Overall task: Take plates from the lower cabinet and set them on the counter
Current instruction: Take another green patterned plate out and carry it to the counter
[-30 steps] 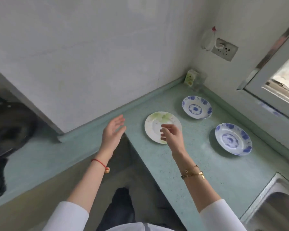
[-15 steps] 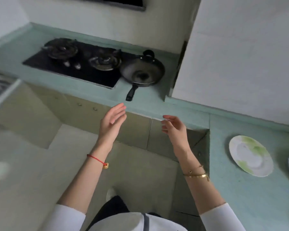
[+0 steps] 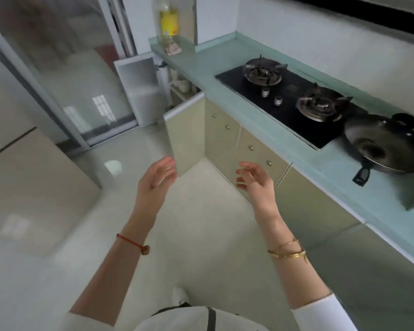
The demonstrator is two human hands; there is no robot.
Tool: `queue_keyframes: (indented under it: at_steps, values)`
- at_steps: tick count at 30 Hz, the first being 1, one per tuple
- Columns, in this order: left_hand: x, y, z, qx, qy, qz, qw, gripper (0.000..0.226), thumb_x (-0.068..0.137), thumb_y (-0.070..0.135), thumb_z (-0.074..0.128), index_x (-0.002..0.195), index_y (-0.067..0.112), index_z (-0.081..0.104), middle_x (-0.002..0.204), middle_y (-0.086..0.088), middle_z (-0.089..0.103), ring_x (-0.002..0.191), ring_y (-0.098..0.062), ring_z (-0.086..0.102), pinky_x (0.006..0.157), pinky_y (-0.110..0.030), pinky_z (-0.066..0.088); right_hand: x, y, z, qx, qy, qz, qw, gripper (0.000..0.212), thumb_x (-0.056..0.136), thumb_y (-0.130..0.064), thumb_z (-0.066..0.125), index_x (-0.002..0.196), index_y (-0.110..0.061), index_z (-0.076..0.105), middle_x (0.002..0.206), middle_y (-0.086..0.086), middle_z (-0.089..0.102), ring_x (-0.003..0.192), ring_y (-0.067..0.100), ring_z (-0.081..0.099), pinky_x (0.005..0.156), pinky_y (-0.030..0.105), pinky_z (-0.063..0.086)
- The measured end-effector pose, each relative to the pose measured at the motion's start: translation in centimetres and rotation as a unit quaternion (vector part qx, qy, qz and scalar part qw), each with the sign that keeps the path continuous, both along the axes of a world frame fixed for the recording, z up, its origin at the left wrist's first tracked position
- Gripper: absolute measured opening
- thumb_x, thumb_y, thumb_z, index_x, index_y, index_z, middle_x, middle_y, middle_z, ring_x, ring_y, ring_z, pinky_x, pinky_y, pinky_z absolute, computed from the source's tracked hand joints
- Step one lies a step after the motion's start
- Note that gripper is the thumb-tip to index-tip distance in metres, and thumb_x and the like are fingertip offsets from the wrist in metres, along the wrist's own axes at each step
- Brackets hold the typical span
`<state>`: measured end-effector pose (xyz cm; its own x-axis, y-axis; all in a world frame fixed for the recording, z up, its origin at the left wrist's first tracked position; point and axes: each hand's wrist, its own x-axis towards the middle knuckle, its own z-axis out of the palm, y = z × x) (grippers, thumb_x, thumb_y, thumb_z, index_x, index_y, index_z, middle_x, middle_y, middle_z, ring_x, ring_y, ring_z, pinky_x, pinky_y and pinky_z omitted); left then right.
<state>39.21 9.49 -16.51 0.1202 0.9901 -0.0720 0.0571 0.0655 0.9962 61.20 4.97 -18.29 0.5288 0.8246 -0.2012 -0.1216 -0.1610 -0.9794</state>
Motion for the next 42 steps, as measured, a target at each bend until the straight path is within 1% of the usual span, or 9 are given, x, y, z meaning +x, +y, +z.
queue_keyframes:
  at_steps: [9,13,19,23,25,29,34,39,42]
  values:
    - [-13.9,9.4,-1.1,0.003,0.005,0.090,0.996,0.037,0.096,0.011,0.060,0.132,0.021,0.059,0.133,0.000,0.064,0.123,-0.017,0.061,0.111,-0.045,0.044,-12.9,14.7,-0.3,0.012,0.020,0.097,0.995,0.019,0.094,-0.008,0.055,0.109,-0.010,0.066,0.096,0.005,0.067,0.078,0.016,0.063,0.072,0.025,0.055]
    - [-16.4,14.6,-1.8,-0.002,-0.010,0.123,0.992,0.034,0.098,0.015,0.057,0.131,0.023,0.060,0.131,0.002,0.065,0.123,-0.015,0.061,0.111,-0.044,0.045,-15.5,21.5,-1.0,0.017,0.022,0.125,0.992,0.019,0.095,-0.011,0.055,0.110,-0.007,0.067,0.090,0.001,0.068,0.078,0.015,0.063,0.070,0.023,0.055]
    - [-18.3,25.4,-1.7,0.001,-0.021,0.165,0.986,0.032,0.100,0.015,0.054,0.131,0.019,0.060,0.131,0.000,0.065,0.125,-0.019,0.060,0.111,-0.046,0.045,-18.1,33.6,-1.4,0.031,0.023,0.162,0.986,0.022,0.096,-0.022,0.057,0.110,-0.009,0.067,0.093,0.001,0.069,0.083,0.013,0.065,0.073,0.024,0.056]
    - [-18.8,33.9,-0.8,0.011,-0.027,0.179,0.983,0.031,0.100,0.014,0.055,0.129,0.019,0.061,0.130,0.000,0.066,0.124,-0.019,0.060,0.110,-0.046,0.046,-18.9,43.1,-0.4,0.035,0.002,0.167,0.985,0.013,0.095,-0.024,0.056,0.099,-0.019,0.067,0.095,0.002,0.069,0.087,0.016,0.065,0.074,0.026,0.055]
    - [-19.0,38.1,-0.2,0.017,-0.028,0.181,0.983,0.030,0.099,0.013,0.054,0.128,0.021,0.061,0.130,-0.001,0.066,0.124,-0.019,0.060,0.110,-0.046,0.046,-19.3,47.8,-0.2,0.034,-0.007,0.170,0.985,0.013,0.094,-0.024,0.057,0.101,-0.020,0.066,0.099,0.001,0.069,0.093,0.016,0.065,0.080,0.028,0.055]
    - [-19.6,46.1,0.4,0.021,-0.031,0.184,0.982,0.028,0.100,0.011,0.054,0.122,0.027,0.061,0.129,-0.003,0.065,0.124,-0.020,0.060,0.110,-0.045,0.046,-20.1,56.1,0.2,0.017,-0.056,0.178,0.982,0.027,0.092,-0.029,0.055,0.113,-0.016,0.065,0.108,-0.003,0.068,0.104,0.015,0.063,0.098,0.039,0.052]
    - [-20.5,55.3,-0.5,0.007,-0.037,0.179,0.983,0.030,0.099,0.011,0.053,0.126,0.025,0.060,0.128,0.000,0.066,0.123,-0.019,0.061,0.109,-0.043,0.046,-21.0,64.4,-0.2,0.006,-0.053,0.181,0.982,0.027,0.092,-0.029,0.055,0.115,-0.019,0.064,0.111,-0.005,0.068,0.105,0.012,0.063,0.098,0.037,0.052]
    - [-21.5,65.8,-2.2,0.002,-0.034,0.137,0.990,0.030,0.099,0.014,0.055,0.126,0.026,0.062,0.126,0.005,0.067,0.122,-0.014,0.062,0.106,-0.036,0.048,-21.9,72.8,-1.5,0.006,-0.041,0.157,0.987,0.027,0.094,-0.024,0.055,0.118,-0.016,0.063,0.112,-0.003,0.068,0.106,0.015,0.064,0.086,0.025,0.053]
    - [-22.3,73.3,-2.9,0.007,-0.032,0.088,0.996,0.030,0.099,0.012,0.054,0.124,0.027,0.062,0.126,0.003,0.067,0.122,-0.017,0.061,0.105,-0.035,0.049,-22.4,78.3,-2.3,0.002,-0.042,0.114,0.993,0.026,0.096,-0.021,0.055,0.120,-0.013,0.062,0.116,0.001,0.068,0.111,0.016,0.064,0.100,0.037,0.051]
